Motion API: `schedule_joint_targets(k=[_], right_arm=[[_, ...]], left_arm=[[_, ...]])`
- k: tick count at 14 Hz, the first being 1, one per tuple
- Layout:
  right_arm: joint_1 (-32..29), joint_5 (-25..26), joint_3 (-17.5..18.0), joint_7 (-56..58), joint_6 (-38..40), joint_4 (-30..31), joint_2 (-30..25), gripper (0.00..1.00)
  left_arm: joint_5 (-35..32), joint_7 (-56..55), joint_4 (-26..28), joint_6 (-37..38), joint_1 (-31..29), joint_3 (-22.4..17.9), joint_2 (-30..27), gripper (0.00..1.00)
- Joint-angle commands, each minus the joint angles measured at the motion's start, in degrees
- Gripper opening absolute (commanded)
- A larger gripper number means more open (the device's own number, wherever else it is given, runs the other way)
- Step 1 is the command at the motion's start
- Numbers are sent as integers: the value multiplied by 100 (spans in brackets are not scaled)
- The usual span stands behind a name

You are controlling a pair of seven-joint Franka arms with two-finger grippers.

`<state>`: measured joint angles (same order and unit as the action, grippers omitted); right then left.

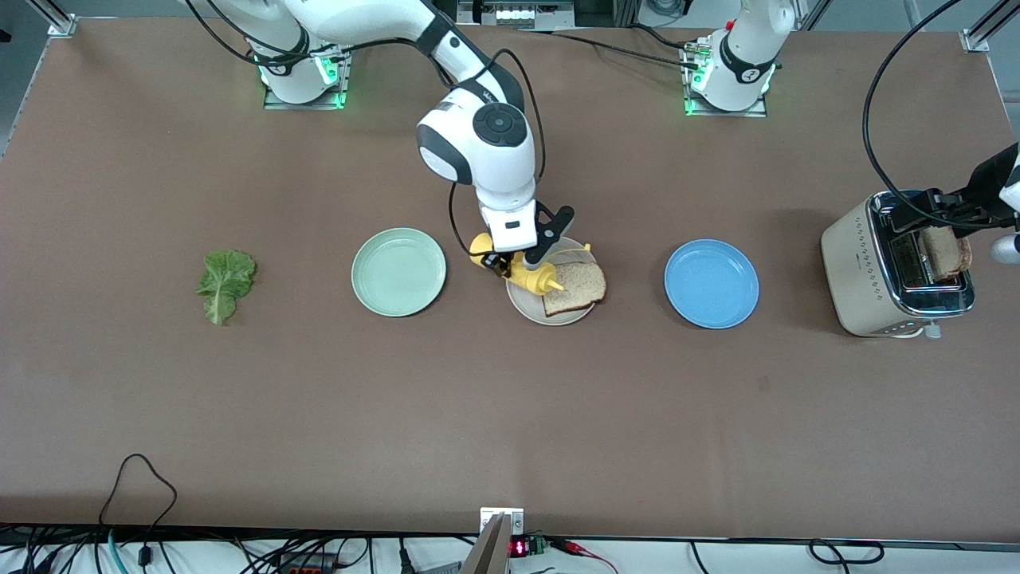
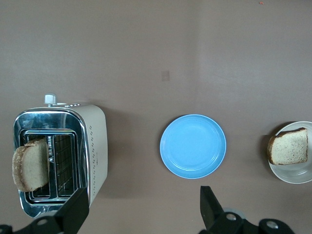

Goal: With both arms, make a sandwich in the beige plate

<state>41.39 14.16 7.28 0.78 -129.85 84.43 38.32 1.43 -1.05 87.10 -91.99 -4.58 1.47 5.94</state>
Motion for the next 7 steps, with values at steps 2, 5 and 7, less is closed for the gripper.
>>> schedule_joint_targets(k=[2, 5, 7], right_arm=[[194, 428, -95, -323, 179, -225, 158, 0], [229, 780, -86, -324, 206, -155, 185, 0], [291, 948, -69, -315, 520, -85, 184, 0]], left_arm=[[-64, 43, 52, -11, -34, 12, -31, 100], [-64, 43, 52, -11, -34, 20, -31, 100], [-64, 43, 52, -3, -34, 12, -31, 100]])
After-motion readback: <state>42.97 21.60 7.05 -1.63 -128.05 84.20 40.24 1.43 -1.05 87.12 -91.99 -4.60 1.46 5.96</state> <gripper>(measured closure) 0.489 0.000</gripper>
